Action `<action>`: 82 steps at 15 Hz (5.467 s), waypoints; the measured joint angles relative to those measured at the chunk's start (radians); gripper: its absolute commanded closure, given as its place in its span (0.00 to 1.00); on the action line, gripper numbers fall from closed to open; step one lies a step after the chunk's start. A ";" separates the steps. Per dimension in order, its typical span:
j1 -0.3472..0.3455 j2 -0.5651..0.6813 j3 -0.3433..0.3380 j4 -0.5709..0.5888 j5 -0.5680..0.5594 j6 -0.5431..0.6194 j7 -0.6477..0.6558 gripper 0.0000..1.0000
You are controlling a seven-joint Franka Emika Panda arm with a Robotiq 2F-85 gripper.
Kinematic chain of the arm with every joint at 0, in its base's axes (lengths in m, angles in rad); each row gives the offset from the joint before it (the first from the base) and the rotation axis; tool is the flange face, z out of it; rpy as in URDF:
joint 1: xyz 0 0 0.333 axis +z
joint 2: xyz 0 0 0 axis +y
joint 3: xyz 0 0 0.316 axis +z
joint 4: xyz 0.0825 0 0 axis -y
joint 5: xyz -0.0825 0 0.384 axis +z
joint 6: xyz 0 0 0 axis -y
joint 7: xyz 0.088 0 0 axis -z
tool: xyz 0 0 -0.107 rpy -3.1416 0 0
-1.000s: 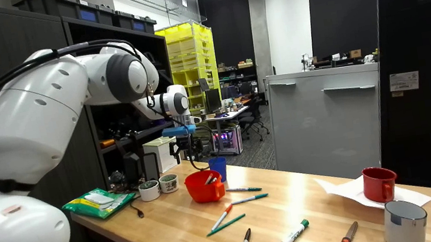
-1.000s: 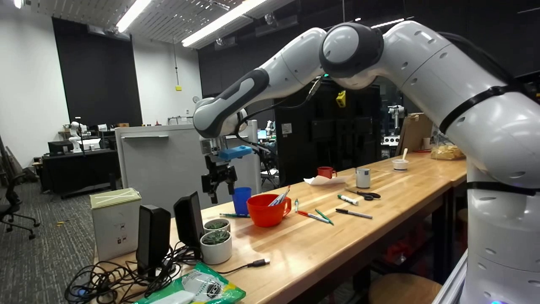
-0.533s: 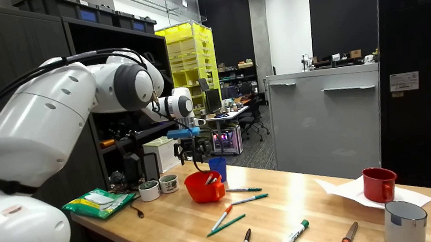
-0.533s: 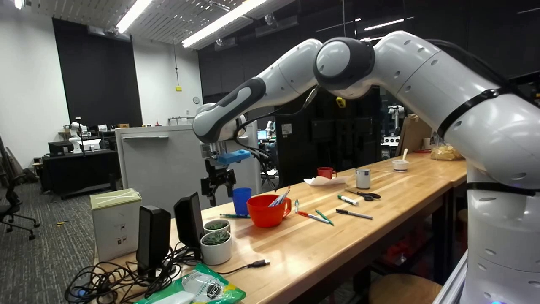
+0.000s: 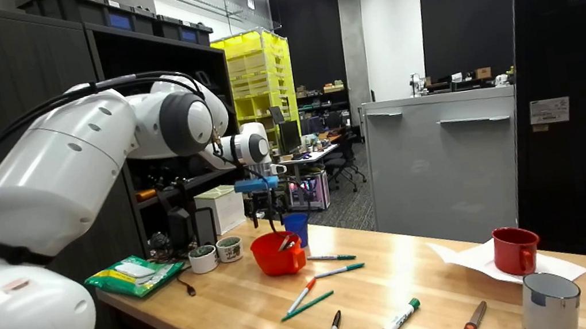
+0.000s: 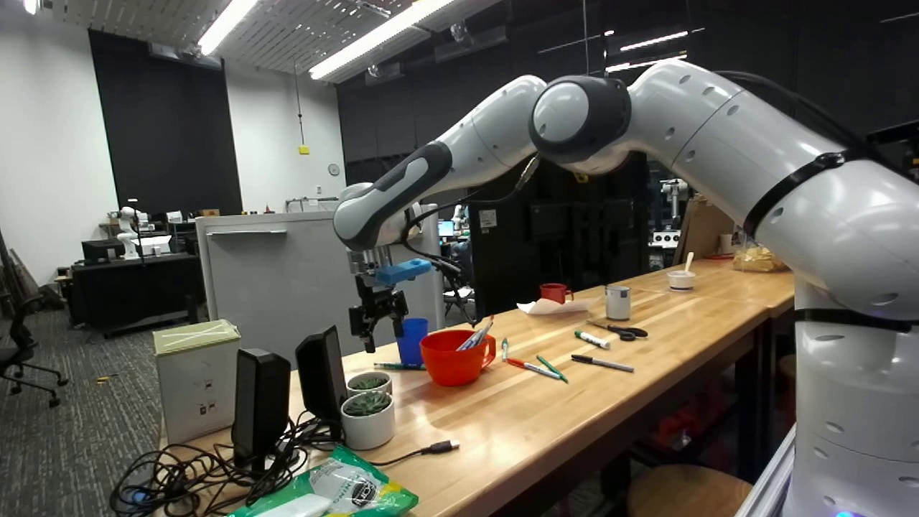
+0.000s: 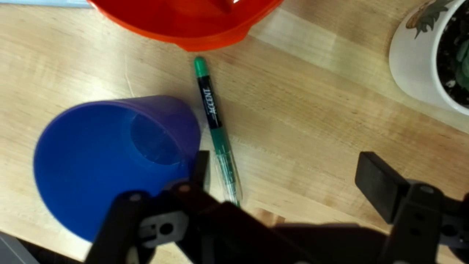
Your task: Put one green pen in the orange bowl.
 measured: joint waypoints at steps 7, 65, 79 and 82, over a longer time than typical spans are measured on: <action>0.001 0.016 -0.011 0.019 -0.010 0.000 0.000 0.00; 0.076 0.288 -0.013 0.375 -0.037 -0.166 -0.087 0.92; 0.100 0.343 -0.057 0.529 -0.080 -0.143 -0.042 0.96; 0.077 0.283 -0.092 0.530 -0.103 -0.119 -0.040 0.96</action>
